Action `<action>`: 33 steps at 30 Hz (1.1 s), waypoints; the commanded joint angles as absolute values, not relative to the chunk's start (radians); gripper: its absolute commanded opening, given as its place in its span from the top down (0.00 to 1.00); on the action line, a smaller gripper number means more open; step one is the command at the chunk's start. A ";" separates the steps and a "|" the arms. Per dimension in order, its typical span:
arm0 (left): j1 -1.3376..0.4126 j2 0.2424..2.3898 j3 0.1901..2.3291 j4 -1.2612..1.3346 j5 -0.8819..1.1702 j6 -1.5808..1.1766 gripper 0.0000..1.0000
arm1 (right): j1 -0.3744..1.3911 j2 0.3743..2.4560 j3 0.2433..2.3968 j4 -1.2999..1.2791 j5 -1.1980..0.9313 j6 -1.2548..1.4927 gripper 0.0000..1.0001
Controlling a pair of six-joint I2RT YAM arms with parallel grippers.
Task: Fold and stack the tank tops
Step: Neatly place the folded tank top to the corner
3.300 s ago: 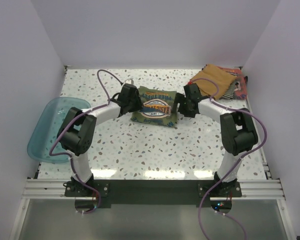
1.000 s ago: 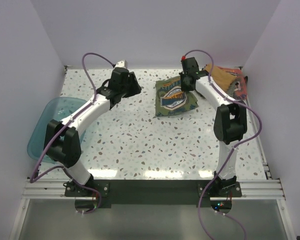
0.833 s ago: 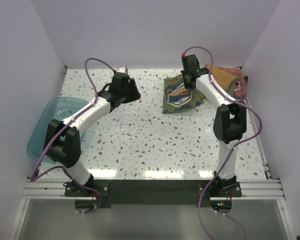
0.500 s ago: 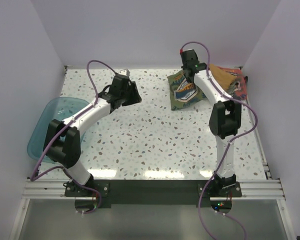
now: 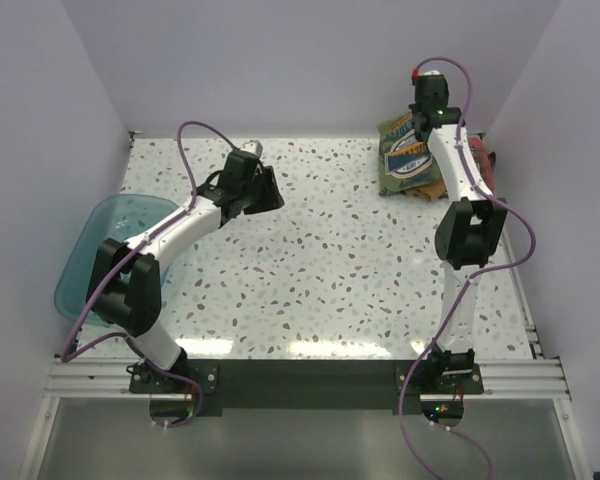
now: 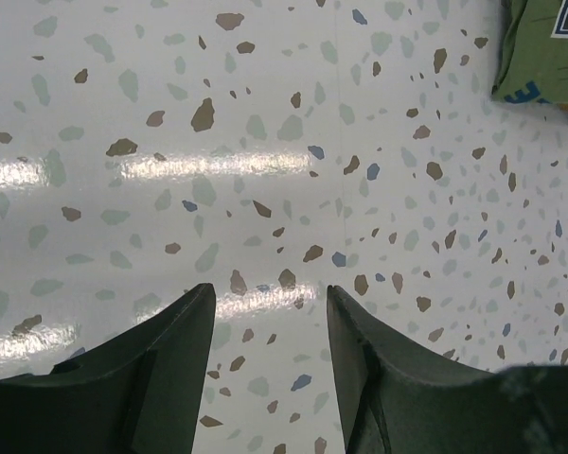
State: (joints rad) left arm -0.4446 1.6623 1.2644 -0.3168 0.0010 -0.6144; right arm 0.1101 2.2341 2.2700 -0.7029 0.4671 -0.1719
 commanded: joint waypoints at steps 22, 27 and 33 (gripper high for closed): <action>-0.457 1.589 1.238 -0.285 0.078 -0.604 0.44 | -0.074 2.091 2.157 -0.758 0.286 0.238 0.18; -0.459 1.531 1.201 -0.278 0.077 -0.604 0.44 | 0.029 1.873 1.816 -0.608 0.204 0.276 0.14; -0.460 1.398 1.082 -0.259 0.055 -0.603 0.44 | 0.321 1.519 1.356 -0.408 0.236 0.334 0.13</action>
